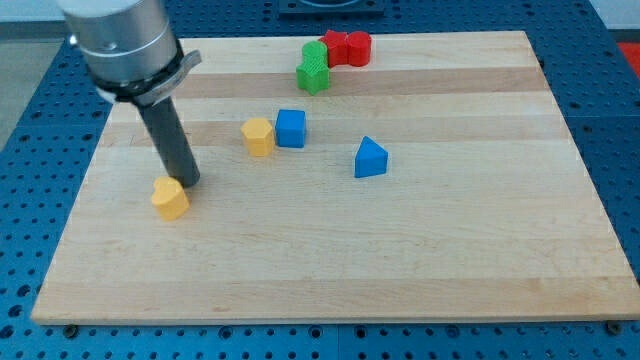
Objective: Move your arm above the yellow hexagon
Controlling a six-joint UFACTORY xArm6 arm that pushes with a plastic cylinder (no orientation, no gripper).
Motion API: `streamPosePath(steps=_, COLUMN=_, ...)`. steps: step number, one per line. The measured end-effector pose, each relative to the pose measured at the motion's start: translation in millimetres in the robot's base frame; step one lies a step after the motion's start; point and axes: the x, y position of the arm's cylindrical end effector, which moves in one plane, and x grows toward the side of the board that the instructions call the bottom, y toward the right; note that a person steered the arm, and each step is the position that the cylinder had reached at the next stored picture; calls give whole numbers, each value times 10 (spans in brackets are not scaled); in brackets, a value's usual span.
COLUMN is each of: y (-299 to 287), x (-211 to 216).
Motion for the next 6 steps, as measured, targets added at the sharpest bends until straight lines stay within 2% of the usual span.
streamPosePath(steps=3, y=-208, x=541)
streamPosePath(steps=6, y=-84, x=-976)
